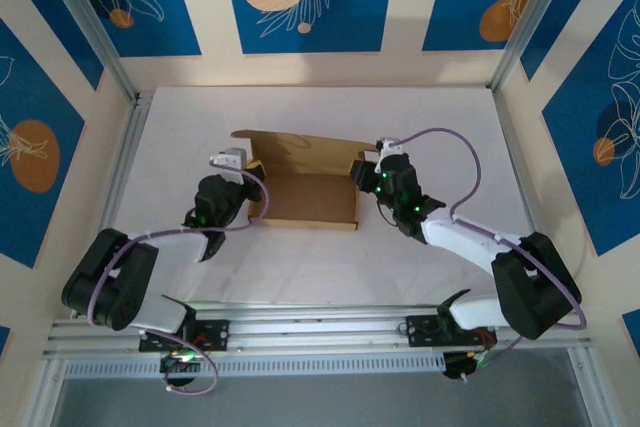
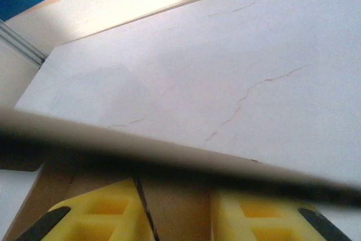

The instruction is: Fold the paper box

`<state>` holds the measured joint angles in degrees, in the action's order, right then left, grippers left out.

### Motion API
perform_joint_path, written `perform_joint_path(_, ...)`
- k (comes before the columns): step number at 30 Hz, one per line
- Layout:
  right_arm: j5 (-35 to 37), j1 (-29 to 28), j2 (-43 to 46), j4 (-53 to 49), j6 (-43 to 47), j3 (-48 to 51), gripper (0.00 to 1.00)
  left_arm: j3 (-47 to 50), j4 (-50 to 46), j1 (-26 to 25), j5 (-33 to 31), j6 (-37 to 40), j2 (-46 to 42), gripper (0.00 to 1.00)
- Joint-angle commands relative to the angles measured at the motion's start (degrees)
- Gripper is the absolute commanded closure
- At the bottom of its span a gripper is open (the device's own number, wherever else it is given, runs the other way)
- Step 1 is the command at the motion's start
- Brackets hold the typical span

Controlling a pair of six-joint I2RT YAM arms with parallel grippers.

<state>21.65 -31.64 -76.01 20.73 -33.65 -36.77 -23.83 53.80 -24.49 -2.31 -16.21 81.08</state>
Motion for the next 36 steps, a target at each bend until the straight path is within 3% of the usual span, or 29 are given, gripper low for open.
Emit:
perform_joint_path(1, -1.4, -2.3, -0.4, 4.0, -4.2, 1.5, 0.68, 1.2, 3.9, -3.7, 2.3, -1.1, -0.9, 0.82)
perform_joint_path(7, 0.2, -2.5, -3.1, 0.2, -5.1, -2.6, 0.61, 1.0, 5.6, -4.1, 1.3, -4.1, -1.5, 0.81)
perform_joint_path(14, -2.8, -1.8, -6.4, 1.7, -17.8, -6.4, 0.56, 1.1, 7.2, -4.2, 1.9, -5.8, -1.4, 0.81)
perform_joint_path(20, -0.8, -2.8, -7.7, 2.4, -30.9, -6.6, 0.55, 1.3, 7.2, -4.2, 2.0, -5.5, -1.4, 0.81)
perform_joint_path(26, 3.7, -5.6, -7.8, 3.3, -25.3, -3.1, 0.55, 2.4, 6.6, -4.2, 1.8, -5.1, -2.1, 0.80)
perform_joint_path(36, 8.0, -7.0, -7.1, 14.9, -20.1, 9.8, 0.56, 7.1, 8.8, -4.4, 1.3, -5.9, -2.0, 0.79)
